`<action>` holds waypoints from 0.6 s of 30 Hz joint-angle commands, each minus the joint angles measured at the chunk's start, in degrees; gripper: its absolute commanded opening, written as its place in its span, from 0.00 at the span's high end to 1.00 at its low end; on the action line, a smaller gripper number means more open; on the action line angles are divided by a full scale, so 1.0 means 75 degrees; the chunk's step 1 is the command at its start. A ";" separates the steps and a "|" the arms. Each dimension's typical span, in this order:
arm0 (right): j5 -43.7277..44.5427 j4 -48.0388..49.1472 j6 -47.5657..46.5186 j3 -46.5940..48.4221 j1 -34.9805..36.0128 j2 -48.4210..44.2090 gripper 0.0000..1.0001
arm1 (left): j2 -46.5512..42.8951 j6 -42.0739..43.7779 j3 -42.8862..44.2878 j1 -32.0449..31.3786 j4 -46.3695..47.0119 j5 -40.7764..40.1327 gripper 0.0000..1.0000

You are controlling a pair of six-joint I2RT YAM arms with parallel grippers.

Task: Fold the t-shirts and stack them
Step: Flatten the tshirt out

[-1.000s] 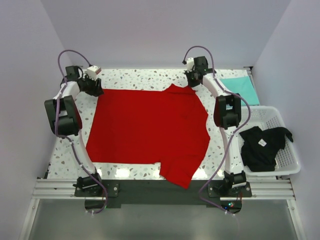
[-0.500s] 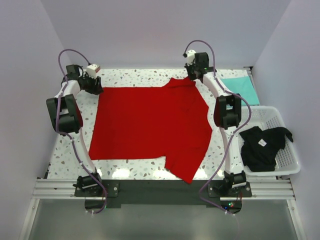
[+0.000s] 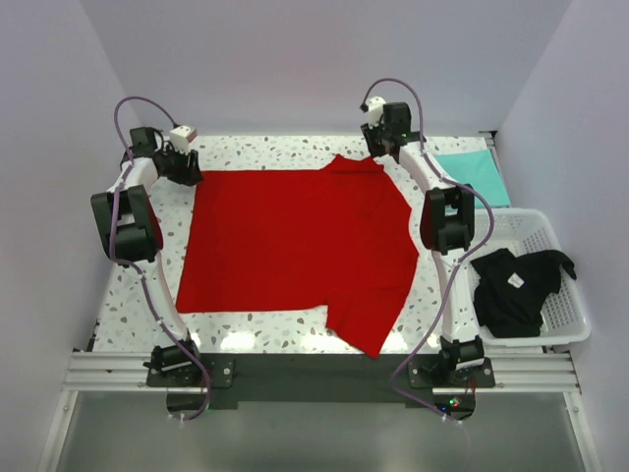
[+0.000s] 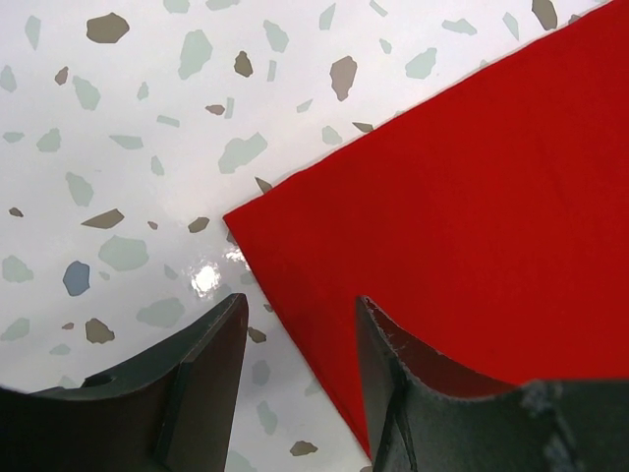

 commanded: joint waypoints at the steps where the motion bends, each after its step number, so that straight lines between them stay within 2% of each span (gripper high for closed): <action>1: 0.0185 -0.0157 -0.0082 -0.0163 -0.0061 -0.0435 0.63 | -0.0165 -0.0092 -0.0044 0.0045 0.0325 0.0224 0.47; 7: 0.0338 -0.0707 0.0514 -0.0200 -0.0201 -0.0248 0.62 | -0.0282 -0.0045 -0.0185 0.0033 0.0325 0.0236 0.47; 13: 0.0467 -0.0813 0.0902 -0.0363 -0.0272 -0.0224 0.57 | -0.0318 0.0013 -0.0220 0.0021 0.0290 0.0224 0.47; 18: 0.0409 -0.1000 0.0949 -0.0434 -0.0307 -0.0248 0.60 | -0.0306 -0.0022 -0.0220 0.0010 0.0290 0.0248 0.47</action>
